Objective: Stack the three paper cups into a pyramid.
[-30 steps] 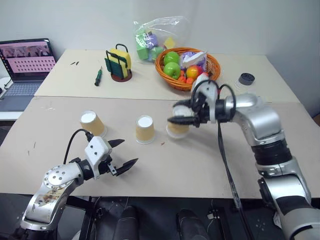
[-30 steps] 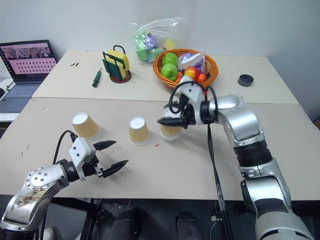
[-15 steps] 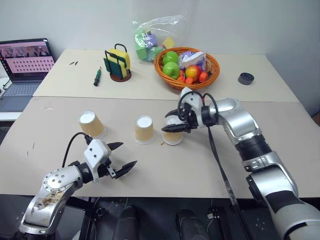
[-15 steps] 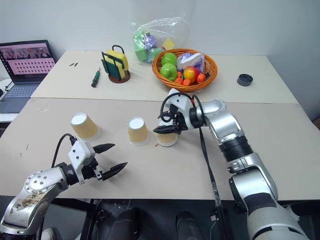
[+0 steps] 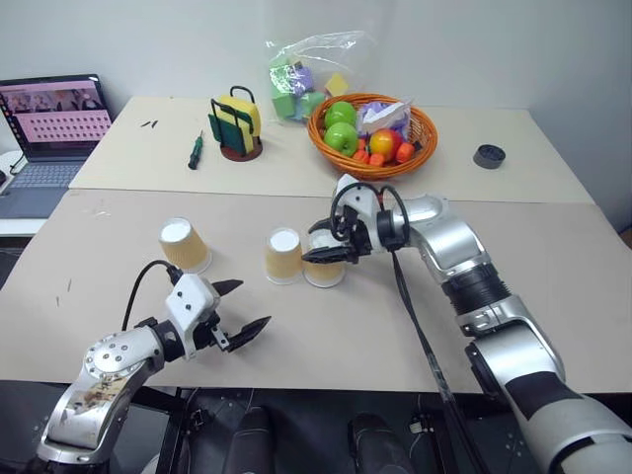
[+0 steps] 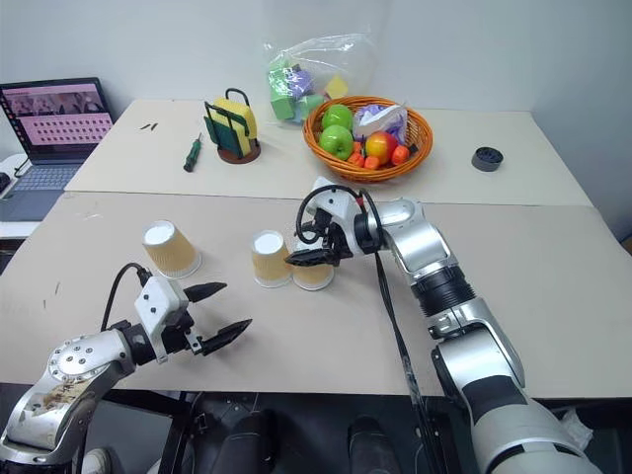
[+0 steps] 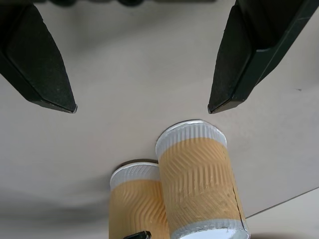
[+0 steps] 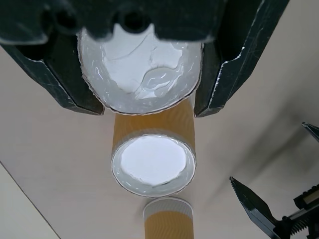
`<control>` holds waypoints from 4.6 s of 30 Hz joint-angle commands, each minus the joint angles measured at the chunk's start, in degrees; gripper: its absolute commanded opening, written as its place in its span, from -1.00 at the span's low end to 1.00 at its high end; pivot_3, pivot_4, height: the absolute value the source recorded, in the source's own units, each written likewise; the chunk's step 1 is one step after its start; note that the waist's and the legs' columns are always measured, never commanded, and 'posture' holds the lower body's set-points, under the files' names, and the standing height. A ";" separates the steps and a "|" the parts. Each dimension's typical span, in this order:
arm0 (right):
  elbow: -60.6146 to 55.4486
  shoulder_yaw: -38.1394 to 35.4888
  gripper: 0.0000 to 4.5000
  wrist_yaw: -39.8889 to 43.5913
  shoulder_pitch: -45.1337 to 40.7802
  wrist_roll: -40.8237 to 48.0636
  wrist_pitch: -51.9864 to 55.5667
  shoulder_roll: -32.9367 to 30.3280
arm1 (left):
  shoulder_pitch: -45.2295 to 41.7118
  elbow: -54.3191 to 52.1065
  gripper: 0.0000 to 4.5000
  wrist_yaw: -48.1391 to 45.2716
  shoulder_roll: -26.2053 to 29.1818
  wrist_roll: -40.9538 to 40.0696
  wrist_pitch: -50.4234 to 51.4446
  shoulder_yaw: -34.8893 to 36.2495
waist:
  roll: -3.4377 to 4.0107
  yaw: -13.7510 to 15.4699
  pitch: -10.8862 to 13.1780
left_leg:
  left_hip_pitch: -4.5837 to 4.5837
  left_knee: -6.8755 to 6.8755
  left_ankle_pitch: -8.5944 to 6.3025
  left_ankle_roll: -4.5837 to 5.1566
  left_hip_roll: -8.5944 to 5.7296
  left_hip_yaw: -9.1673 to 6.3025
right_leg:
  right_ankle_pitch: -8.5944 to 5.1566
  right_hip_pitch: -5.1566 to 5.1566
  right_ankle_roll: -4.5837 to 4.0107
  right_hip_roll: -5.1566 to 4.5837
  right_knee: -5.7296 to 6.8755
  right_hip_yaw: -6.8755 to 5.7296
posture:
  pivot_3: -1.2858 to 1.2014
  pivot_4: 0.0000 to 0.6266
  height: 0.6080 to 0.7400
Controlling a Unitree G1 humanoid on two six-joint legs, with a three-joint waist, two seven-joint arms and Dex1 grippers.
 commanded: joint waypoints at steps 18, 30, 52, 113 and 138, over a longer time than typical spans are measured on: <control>-36.87 -19.50 0.99 -7.13 6.80 18.65 25.12 -14.56 | 10.30 -10.86 1.00 31.56 -21.13 13.87 -3.15 9.66 | -0.08 0.92 -0.04 | 0.03 0.00 -0.05 0.00 0.00 -0.02 | 0.00 0.08 0.00 -0.01 -0.07 0.03 | 0.03 -0.52 0.02; -56.45 -21.14 0.99 -8.96 27.37 24.42 26.59 -21.11 | -8.77 11.89 1.00 30.22 -17.75 13.58 -5.72 11.21 | -0.22 2.58 -0.10 | 0.01 0.20 -0.04 -0.01 -0.03 -0.11 | 0.02 0.22 0.06 -0.01 -0.16 -0.08 | 0.03 -0.52 0.02; -58.21 -21.29 0.99 -15.27 31.02 28.79 25.91 -22.23 | -27.57 32.86 1.00 21.54 -13.18 12.29 -9.68 8.87 | -0.26 1.49 -0.12 | 0.10 0.20 -0.04 -0.01 -0.04 -0.18 | 0.05 0.49 0.11 -0.01 -0.31 -0.12 | 0.03 -0.52 0.02; -52.68 -17.84 1.00 -23.75 36.35 19.86 19.79 -20.73 | -63.91 49.32 0.56 -32.15 -10.32 -0.79 5.31 -12.52 | -0.48 1.49 0.19 | 0.09 0.10 -0.17 -0.02 -0.08 -0.43 | -0.08 0.74 0.17 -0.01 -0.50 -0.36 | 0.03 -0.52 0.02; -51.02 -18.26 1.00 -22.64 35.95 20.30 18.79 -20.35 | -63.22 43.79 0.97 -31.32 -11.23 -1.60 7.72 -9.43 | -0.48 1.36 0.19 | 0.11 0.16 -0.16 -0.01 -0.09 -0.49 | -0.08 0.78 0.17 0.00 -0.46 -0.40 | 0.03 -0.52 0.02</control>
